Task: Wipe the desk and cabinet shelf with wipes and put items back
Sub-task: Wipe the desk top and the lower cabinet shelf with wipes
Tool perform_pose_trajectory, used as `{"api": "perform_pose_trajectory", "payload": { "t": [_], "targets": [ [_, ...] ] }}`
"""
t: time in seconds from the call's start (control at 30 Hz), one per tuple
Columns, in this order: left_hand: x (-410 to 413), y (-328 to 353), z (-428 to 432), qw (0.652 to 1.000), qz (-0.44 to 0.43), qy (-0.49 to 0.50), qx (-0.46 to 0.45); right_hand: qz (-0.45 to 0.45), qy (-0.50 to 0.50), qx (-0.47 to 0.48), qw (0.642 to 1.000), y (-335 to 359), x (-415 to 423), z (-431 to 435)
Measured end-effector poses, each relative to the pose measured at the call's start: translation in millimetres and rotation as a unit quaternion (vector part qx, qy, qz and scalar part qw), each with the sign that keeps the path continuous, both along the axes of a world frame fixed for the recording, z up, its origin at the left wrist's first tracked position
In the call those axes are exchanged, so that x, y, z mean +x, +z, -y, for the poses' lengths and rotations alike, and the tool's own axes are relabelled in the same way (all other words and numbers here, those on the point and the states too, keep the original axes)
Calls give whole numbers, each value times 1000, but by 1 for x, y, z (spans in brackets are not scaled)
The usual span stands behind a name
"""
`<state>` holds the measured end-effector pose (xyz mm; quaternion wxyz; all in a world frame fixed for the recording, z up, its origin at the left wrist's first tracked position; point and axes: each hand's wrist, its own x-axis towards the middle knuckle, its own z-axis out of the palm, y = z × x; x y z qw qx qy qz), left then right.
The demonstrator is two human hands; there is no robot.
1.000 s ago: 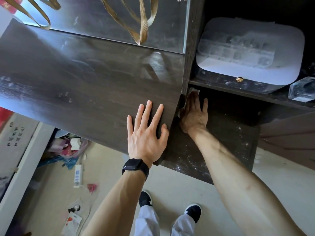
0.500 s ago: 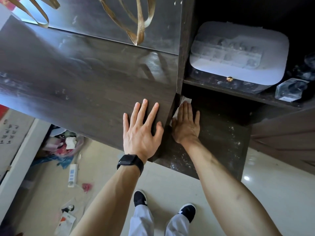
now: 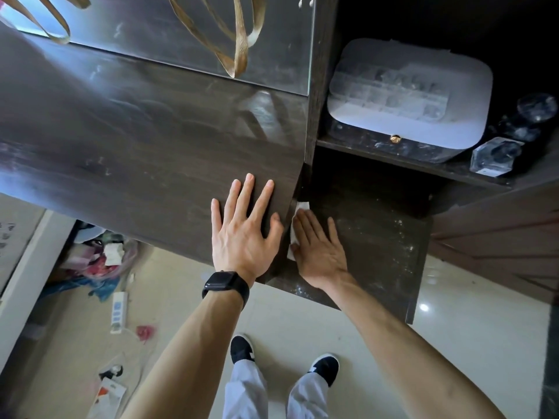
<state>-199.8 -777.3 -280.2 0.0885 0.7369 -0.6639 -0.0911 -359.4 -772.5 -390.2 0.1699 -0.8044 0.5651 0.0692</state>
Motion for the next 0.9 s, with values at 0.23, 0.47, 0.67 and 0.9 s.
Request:
{"api": "perform_pose_trajectory", "payload": {
  "t": [0.23, 0.47, 0.67, 0.9],
  "targets": [
    [0, -2, -1, 1000, 0, 0, -8, 11, -88, -36, 995, 5, -4, 42],
    [1, -1, 0, 1000, 2, -2, -2, 41, -151, -54, 986, 14, 3, 56],
    [1, -1, 0, 1000, 4, 1, -2, 50, -171, -59, 982, 12, 8, 52],
    [0, -1, 0, 1000, 7, -2, -4, 11, -156, -44, 987, 15, 10, 53]
  ]
}}
